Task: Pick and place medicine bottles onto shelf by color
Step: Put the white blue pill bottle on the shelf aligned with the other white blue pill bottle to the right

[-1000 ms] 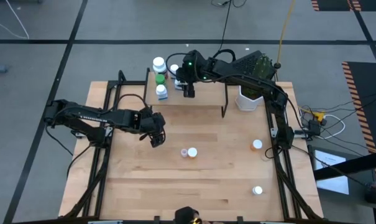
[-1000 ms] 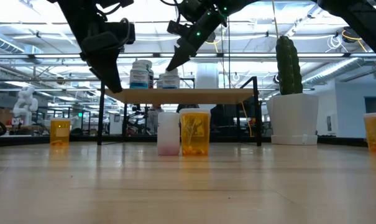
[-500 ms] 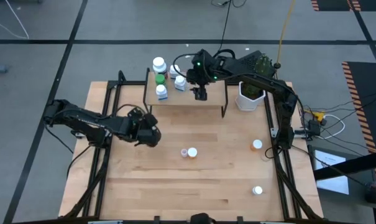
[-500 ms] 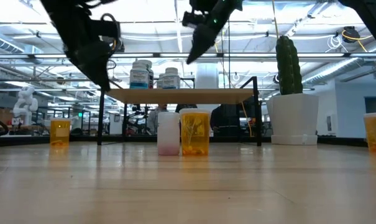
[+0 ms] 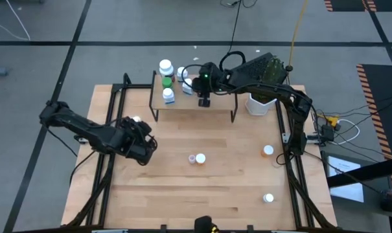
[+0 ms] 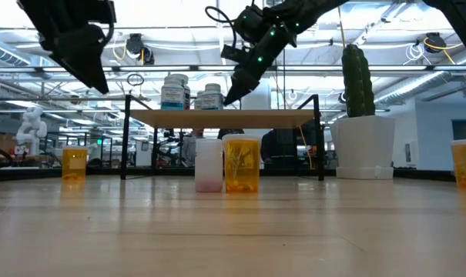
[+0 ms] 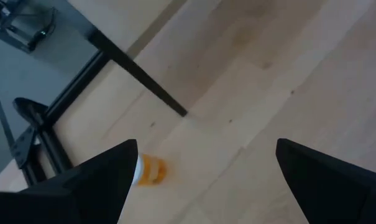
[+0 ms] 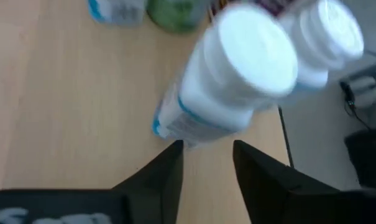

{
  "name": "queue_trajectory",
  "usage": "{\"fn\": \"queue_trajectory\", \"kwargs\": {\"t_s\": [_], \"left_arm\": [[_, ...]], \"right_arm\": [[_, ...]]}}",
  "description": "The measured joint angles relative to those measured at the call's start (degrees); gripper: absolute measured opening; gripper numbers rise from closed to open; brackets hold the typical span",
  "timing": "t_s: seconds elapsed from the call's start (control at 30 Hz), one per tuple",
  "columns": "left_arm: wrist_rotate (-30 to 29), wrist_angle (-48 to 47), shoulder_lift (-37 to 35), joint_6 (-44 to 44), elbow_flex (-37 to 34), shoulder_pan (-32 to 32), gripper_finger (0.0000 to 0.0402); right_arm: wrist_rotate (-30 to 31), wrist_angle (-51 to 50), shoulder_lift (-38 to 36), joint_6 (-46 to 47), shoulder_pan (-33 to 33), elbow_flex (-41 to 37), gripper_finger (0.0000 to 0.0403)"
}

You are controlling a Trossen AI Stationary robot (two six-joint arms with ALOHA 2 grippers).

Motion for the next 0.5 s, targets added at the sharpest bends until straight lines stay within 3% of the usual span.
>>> {"fn": "queue_trajectory", "kwargs": {"t_s": [0.23,0.5], "left_arm": [[-1.61,-1.06,-1.95,-3.54,0.00,-1.42,0.0385],[-1.82,-1.02,-1.97,-3.87,0.00,-1.56,0.0385]], "right_arm": [[-3.93,4.44,0.22,-0.79,-0.07,0.00,0.0095],[-4.00,10.58,0.22,-1.62,-0.31,0.00,0.0089]]}}
